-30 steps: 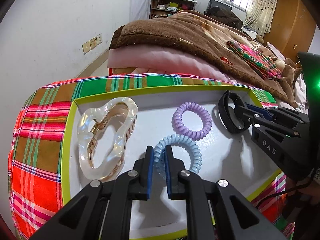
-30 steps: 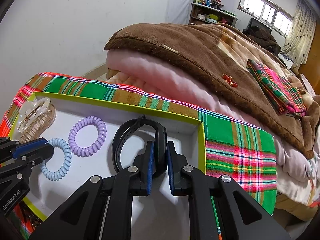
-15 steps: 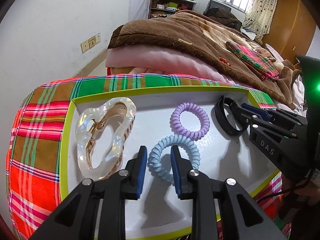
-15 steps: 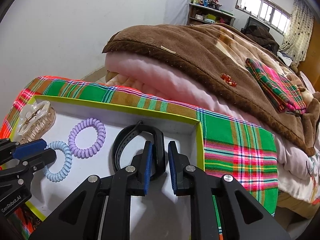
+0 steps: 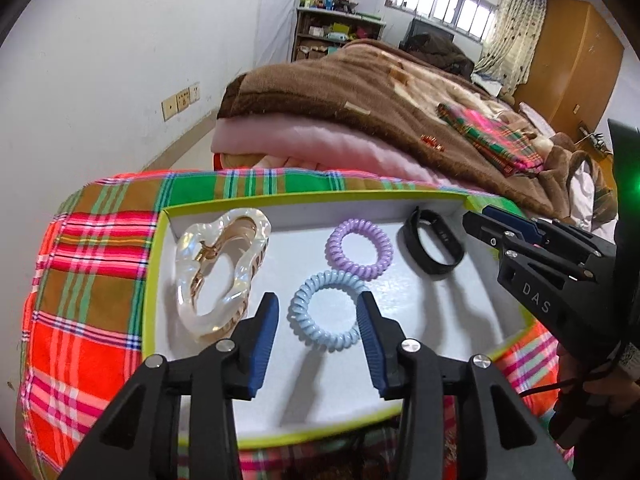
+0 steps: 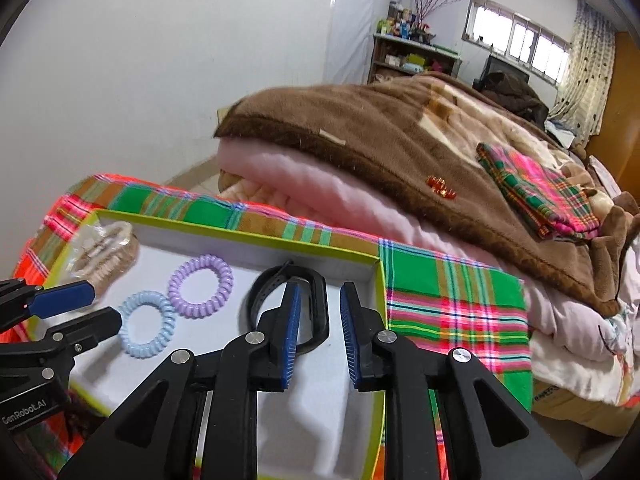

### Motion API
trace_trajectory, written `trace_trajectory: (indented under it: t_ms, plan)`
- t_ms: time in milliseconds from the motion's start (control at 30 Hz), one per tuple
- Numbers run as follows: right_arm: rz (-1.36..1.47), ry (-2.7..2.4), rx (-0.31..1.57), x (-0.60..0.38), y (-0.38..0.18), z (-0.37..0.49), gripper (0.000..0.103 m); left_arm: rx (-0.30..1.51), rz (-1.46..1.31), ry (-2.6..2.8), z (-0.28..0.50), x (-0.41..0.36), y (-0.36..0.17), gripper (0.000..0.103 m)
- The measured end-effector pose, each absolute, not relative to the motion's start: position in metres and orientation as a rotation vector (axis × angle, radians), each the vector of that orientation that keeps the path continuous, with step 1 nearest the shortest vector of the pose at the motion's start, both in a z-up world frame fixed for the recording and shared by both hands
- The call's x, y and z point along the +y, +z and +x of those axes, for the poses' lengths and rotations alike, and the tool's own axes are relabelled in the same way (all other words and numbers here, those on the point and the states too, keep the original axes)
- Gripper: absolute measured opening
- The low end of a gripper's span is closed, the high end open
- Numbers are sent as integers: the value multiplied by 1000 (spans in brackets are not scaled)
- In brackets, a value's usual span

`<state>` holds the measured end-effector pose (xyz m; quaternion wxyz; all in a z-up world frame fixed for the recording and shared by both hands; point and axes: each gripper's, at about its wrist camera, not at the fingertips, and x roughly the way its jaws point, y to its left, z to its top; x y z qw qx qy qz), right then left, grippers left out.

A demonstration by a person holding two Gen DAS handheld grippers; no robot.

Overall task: Organize jewelry
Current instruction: 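Withdraw both tools from the box toward the jewelry on the cloth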

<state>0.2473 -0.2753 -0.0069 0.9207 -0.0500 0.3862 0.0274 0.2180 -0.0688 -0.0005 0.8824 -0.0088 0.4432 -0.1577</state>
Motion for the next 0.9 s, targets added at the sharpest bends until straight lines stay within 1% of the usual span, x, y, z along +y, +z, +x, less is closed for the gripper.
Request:
trace_trajectory:
  t_ms: [433, 900]
  plan:
    - [-100, 37, 653, -267, 31, 188, 22, 819, -23, -343, 172, -56, 34, 46]
    - [-130, 3, 592, -261, 41, 143, 22, 805, -23, -349, 134, -48, 36, 48]
